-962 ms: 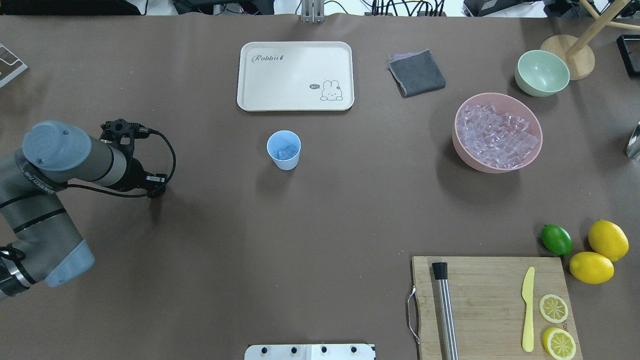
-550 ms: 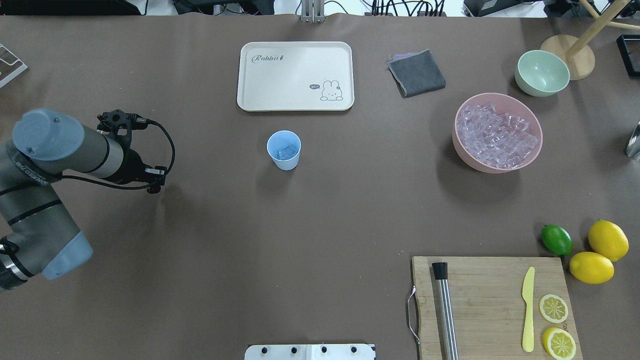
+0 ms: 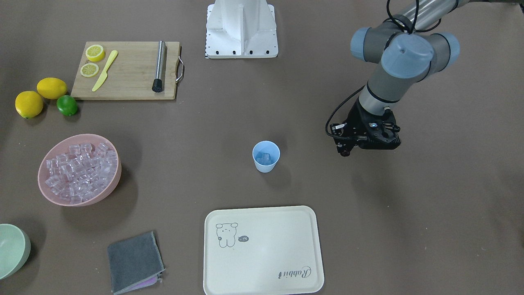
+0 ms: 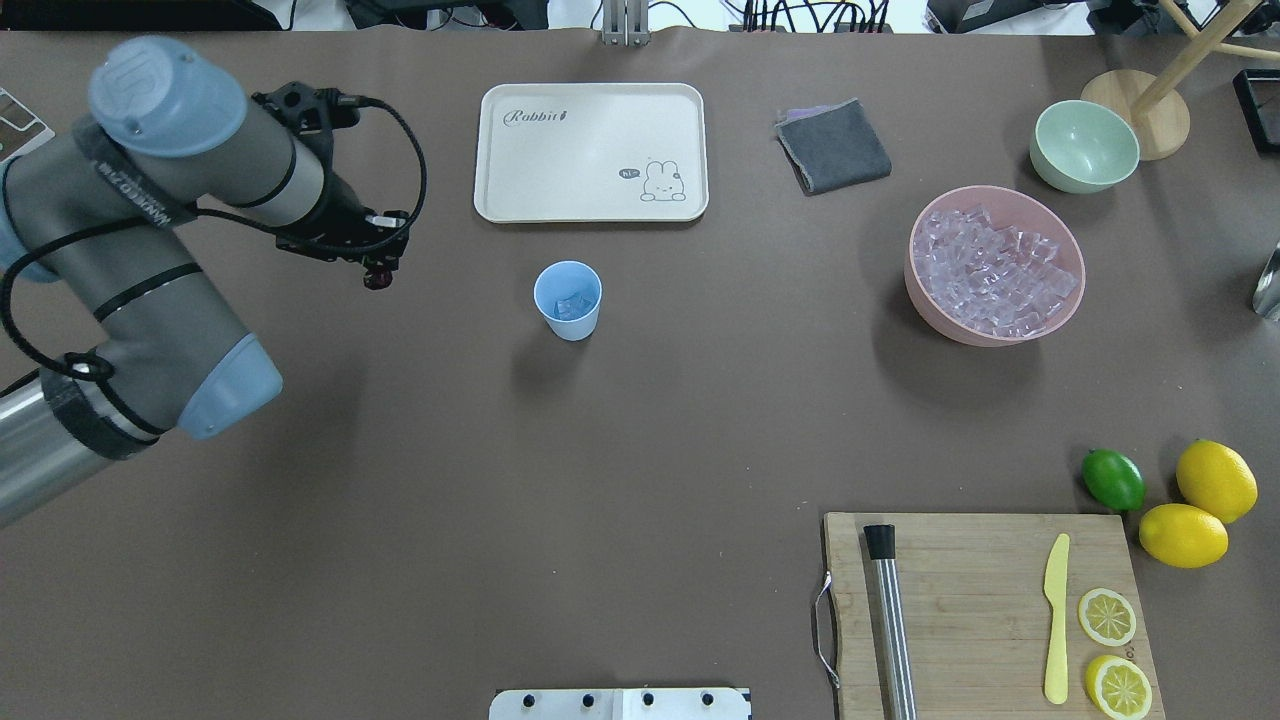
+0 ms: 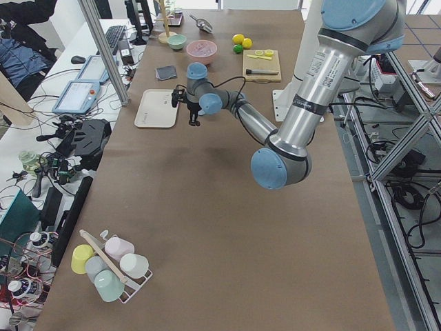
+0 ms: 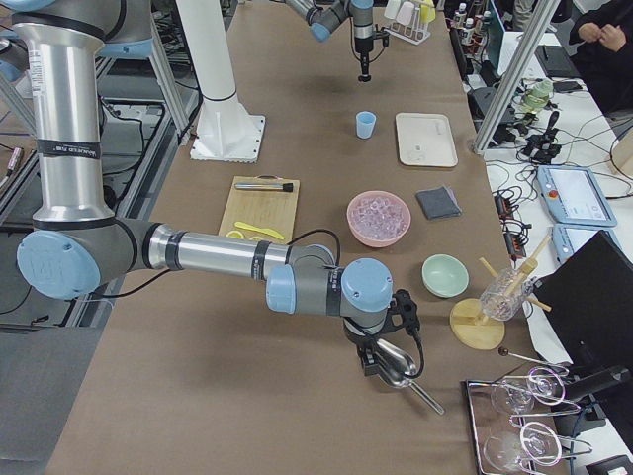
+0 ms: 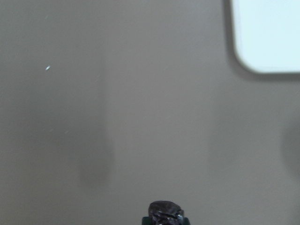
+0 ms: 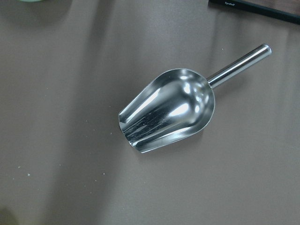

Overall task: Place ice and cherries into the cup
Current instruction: 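Lift the cherries with the left gripper and carry them over the cup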

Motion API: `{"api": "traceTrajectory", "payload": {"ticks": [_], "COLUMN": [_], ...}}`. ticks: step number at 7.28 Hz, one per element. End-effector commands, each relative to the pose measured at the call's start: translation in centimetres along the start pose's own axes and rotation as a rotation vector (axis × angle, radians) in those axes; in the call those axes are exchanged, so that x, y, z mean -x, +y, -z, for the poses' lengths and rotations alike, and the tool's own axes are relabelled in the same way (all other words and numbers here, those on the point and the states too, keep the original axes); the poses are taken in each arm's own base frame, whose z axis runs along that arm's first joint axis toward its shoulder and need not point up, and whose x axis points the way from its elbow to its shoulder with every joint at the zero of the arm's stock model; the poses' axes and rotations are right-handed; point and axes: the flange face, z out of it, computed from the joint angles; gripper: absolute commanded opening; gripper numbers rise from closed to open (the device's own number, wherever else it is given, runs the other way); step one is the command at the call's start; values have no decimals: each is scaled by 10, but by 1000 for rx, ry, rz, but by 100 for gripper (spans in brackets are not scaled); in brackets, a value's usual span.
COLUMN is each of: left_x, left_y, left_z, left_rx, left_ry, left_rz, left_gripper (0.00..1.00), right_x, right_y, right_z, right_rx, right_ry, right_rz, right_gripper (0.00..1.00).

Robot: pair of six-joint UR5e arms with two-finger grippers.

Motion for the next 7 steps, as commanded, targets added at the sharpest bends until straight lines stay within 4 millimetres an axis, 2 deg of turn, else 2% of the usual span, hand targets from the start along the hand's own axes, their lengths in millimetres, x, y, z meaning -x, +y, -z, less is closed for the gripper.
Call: {"api": "traceTrajectory", "payload": {"ticks": [1,2,3,4,5,7], "left_x": [-70,-100,-129,-143,-151,-164], "left_y": [6,30,41,48,54,45], "left_z": [18,4,3,-7,-8,-17], "left_rx": [-18,-42,-60,-69,-81,-116], "left_ry": [20,15,30,20,24,10], "left_rz": [111,136,161,171,182,203], "left_gripper": [25,25,25,26,26,26], "right_x": [-1,-1,2,3,3,2], "right_y": [1,-7,-12,-17,-18,-15], "right_z": [-2,1,5,8,9,7], "right_rx": [6,0,-14,-20,-21,-18], "right_ry": [3,8,16,20,19,18], "right_rz": [-12,-38,-111,-127,-126,-123], "right_gripper": [100,100,100,100,100,100]}}
